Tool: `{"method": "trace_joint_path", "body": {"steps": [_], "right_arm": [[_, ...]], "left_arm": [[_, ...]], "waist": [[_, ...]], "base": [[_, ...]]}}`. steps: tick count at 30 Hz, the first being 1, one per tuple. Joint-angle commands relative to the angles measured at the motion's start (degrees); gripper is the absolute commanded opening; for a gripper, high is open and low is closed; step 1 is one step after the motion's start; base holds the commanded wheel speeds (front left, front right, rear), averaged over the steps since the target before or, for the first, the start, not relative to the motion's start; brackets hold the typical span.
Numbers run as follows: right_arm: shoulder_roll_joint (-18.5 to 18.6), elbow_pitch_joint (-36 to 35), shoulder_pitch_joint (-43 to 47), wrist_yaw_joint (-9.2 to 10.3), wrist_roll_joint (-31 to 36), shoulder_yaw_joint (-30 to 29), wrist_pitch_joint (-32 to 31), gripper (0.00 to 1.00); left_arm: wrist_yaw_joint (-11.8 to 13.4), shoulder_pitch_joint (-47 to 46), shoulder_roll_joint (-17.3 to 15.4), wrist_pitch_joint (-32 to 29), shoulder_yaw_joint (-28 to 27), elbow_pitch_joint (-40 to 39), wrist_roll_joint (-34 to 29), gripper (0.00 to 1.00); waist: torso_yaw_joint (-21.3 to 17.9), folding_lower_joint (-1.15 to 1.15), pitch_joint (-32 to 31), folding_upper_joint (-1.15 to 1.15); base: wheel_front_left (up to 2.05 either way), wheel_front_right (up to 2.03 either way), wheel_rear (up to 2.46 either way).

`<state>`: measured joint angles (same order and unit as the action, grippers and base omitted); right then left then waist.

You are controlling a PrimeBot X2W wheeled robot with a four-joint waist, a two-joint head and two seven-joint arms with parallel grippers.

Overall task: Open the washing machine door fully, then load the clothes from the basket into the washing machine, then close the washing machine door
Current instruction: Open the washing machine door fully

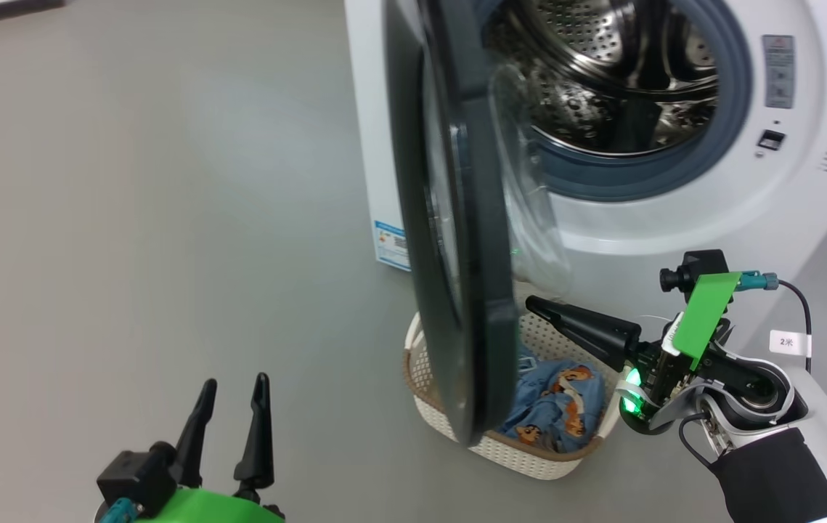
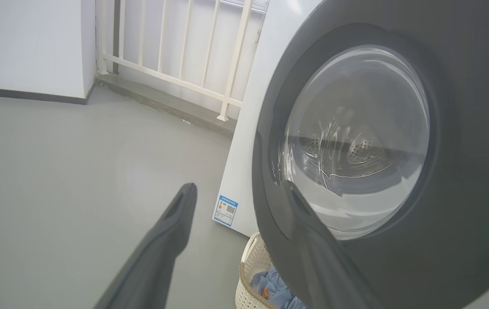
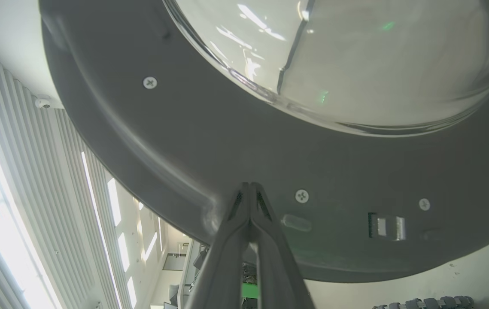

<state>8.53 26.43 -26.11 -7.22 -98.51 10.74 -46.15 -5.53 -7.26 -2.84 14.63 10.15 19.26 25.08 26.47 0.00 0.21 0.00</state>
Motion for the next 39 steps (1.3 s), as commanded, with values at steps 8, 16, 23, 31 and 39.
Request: {"method": "trace_joint_path", "body": {"steps": [8, 16, 23, 31, 39], "right_arm": [[-0.5, -5.2, 0.8, -0.26, 3.2, -0.7, 2.0, 1.00], [0.3, -10.8, 3.5, -0.26, 8.7, -1.6, 7.7, 1.00], [2.7, -16.3, 7.0, -0.26, 16.4, -1.1, 16.2, 1.00], [7.8, -21.6, 10.6, -0.26, 27.7, 2.0, 31.6, 1.00], [11.7, -22.7, 14.4, -0.26, 34.7, 5.0, 46.6, 1.00]], "left_arm": [[-0.2, -0.3, -1.3, 0.4, -1.7, -1.0, -0.1, 1.00], [-0.5, 0.2, -1.5, 0.4, -1.9, -1.6, 0.4, 1.00], [-0.6, 0.7, -2.0, 0.4, -3.4, -3.1, 0.4, 1.00], [-0.6, 1.8, -1.5, 0.4, -4.3, -4.3, 0.1, 1.00], [-0.5, 3.0, -1.2, 0.4, -4.8, -5.2, -0.3, 1.00]], "waist": [[-6.8, 0.00, -1.1, 0.00], [-12.1, 0.00, -1.3, 0.00], [-16.6, 0.00, -1.1, 0.00], [-20.3, 0.00, -0.7, 0.00], [-22.7, 0.00, -0.8, 0.00]], "base": [[0.00, 0.00, 0.00], [0.00, 0.00, 0.00], [0.00, 0.00, 0.00], [0.00, 0.00, 0.00], [0.00, 0.00, 0.00]]}}
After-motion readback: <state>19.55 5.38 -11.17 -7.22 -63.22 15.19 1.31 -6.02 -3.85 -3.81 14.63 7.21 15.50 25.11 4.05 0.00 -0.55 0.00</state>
